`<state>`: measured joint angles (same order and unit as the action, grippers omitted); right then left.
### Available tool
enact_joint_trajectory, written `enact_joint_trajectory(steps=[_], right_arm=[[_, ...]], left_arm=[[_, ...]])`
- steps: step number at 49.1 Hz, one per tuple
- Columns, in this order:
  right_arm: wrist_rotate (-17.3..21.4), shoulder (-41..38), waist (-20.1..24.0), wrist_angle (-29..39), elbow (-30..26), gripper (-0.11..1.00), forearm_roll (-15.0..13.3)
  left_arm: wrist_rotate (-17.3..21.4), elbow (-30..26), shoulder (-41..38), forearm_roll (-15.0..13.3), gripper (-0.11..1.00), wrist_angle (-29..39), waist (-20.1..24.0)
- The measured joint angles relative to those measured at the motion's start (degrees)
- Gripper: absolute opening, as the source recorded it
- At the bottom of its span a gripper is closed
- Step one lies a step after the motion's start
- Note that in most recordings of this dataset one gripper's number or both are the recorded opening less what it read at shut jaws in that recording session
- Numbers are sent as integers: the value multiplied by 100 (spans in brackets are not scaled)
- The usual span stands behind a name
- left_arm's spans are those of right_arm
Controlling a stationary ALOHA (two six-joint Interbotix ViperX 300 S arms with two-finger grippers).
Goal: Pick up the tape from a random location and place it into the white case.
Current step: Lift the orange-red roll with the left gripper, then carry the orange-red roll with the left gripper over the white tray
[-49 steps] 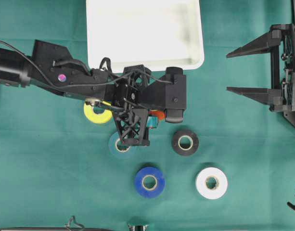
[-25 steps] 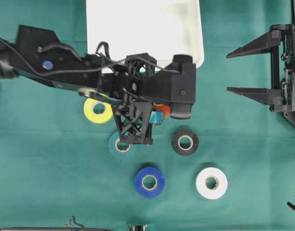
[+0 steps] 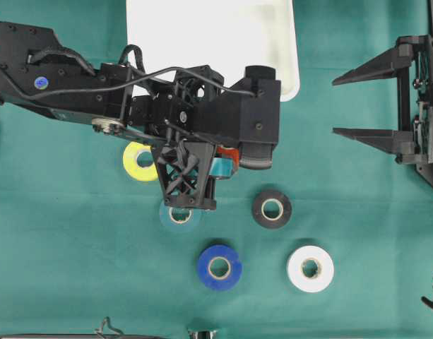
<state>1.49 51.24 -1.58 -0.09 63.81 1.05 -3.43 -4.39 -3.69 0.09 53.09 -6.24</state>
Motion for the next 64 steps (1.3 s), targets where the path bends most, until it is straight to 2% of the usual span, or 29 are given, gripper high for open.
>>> enact_joint_trajectory(steps=[51,64], right_arm=[[0,0,0,0,0,93,0],[0,0,0,9,0,93,0]], left_arm=[[0,0,0,0,23,0,9],[0,167,0,9,23,-53,422]])
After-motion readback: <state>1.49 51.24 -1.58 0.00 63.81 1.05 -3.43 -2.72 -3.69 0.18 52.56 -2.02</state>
